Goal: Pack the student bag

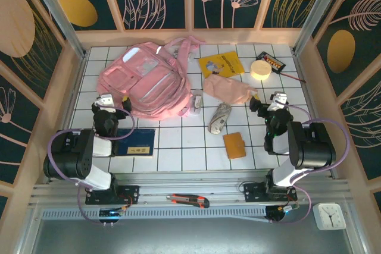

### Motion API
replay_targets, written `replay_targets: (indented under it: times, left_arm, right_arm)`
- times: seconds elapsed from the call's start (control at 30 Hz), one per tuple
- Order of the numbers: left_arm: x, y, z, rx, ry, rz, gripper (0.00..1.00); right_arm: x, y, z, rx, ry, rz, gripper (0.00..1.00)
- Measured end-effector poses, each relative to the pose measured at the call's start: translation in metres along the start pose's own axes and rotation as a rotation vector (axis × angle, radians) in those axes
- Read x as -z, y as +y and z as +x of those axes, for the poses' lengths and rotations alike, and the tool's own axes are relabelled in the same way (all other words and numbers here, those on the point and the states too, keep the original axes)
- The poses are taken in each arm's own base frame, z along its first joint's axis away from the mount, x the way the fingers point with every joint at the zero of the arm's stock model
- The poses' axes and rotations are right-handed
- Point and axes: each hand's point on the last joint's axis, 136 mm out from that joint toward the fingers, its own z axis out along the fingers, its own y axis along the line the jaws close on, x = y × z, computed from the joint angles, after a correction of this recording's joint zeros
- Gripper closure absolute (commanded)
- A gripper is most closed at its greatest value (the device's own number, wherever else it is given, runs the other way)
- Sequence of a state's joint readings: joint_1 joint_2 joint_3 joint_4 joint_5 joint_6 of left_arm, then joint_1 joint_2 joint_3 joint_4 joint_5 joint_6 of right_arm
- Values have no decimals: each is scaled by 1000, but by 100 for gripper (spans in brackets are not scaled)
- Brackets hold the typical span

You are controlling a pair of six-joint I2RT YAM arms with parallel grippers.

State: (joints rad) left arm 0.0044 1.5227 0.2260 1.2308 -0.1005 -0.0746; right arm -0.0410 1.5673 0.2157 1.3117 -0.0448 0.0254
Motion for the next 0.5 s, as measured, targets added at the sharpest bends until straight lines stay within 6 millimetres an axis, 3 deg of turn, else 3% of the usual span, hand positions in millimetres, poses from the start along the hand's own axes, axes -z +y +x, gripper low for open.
replay_targets:
  times: [0.5]
  left_arm:
    - [2,10,-5,15,-27,-56,1]
  right_arm:
    - [0,0,0,0,0,0,1]
